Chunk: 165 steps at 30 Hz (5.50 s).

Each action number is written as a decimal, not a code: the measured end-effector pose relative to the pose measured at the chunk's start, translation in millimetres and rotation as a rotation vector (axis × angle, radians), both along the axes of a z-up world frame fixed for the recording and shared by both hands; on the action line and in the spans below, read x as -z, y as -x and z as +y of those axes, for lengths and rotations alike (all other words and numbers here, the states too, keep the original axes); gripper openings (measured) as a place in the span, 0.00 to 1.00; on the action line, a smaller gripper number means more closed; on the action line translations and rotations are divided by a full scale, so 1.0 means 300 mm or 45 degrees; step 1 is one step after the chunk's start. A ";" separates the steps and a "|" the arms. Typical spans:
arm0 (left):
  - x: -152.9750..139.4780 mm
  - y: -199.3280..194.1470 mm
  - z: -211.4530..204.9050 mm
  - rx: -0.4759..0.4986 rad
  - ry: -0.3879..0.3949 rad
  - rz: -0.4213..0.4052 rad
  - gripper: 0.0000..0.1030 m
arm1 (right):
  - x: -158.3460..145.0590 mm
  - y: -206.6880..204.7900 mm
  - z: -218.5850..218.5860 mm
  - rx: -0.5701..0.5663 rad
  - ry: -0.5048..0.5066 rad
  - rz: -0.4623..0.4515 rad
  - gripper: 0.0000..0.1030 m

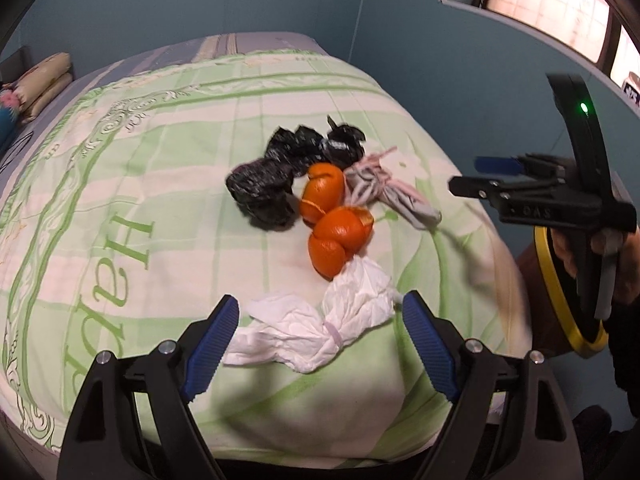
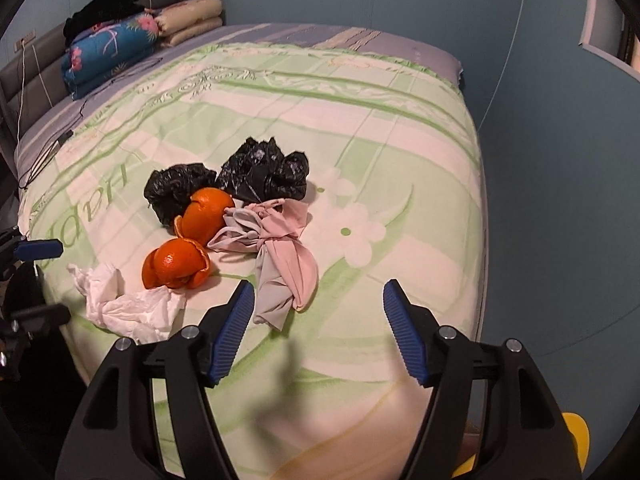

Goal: Collect trash
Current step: 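Move both tools back over the remaining trash on the bed, then grasp the white tissue with the left tool while the right tool grasps the pink-grey cloth, then carry the tissue with the left tool while the right tool carries the cloth to the bin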

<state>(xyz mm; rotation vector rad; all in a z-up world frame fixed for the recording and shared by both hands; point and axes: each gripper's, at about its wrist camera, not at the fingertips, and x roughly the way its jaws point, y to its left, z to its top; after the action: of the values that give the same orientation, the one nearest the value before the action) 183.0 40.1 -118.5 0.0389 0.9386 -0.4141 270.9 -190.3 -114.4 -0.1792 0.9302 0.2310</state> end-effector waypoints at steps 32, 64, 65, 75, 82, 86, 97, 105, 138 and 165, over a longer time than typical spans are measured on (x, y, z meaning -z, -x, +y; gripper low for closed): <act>0.155 -0.100 -0.161 0.161 -0.169 0.156 0.25 | 0.169 -0.174 0.117 -0.026 0.082 0.171 0.28; -0.094 0.026 0.085 -0.069 0.085 -0.028 0.23 | -0.188 0.155 -0.005 -0.006 -0.082 -0.116 0.11; -0.107 0.030 0.090 -0.078 0.088 -0.041 0.23 | -0.196 0.162 -0.011 -0.005 -0.081 -0.123 0.11; -0.203 0.071 0.109 -0.124 0.128 -0.135 0.23 | -0.269 0.243 -0.053 0.002 -0.096 -0.194 0.11; -0.279 0.099 0.088 -0.143 0.156 -0.191 0.23 | -0.332 0.313 -0.098 0.012 -0.107 -0.261 0.11; -0.317 0.108 0.063 -0.146 0.176 -0.216 0.23 | -0.363 0.347 -0.126 0.021 -0.107 -0.297 0.11; -0.420 0.120 -0.076 -0.074 0.268 -0.277 0.23 | -0.427 0.418 -0.222 0.064 -0.111 -0.368 0.11; -0.464 0.129 -0.206 -0.005 0.290 -0.287 0.23 | -0.460 0.470 -0.315 0.125 -0.119 -0.415 0.11; -0.456 0.226 -0.829 0.452 0.277 -0.191 0.23 | -0.398 0.748 -0.722 0.471 0.072 -0.369 0.11; -0.236 0.258 -1.125 0.611 0.195 0.043 0.23 | -0.160 0.735 -0.817 0.519 0.090 -0.083 0.12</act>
<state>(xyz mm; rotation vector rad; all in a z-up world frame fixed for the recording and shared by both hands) 105.5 -297.5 -47.7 0.1190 0.9249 -0.9322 50.4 -435.6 -66.6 -0.0586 0.8903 -0.1837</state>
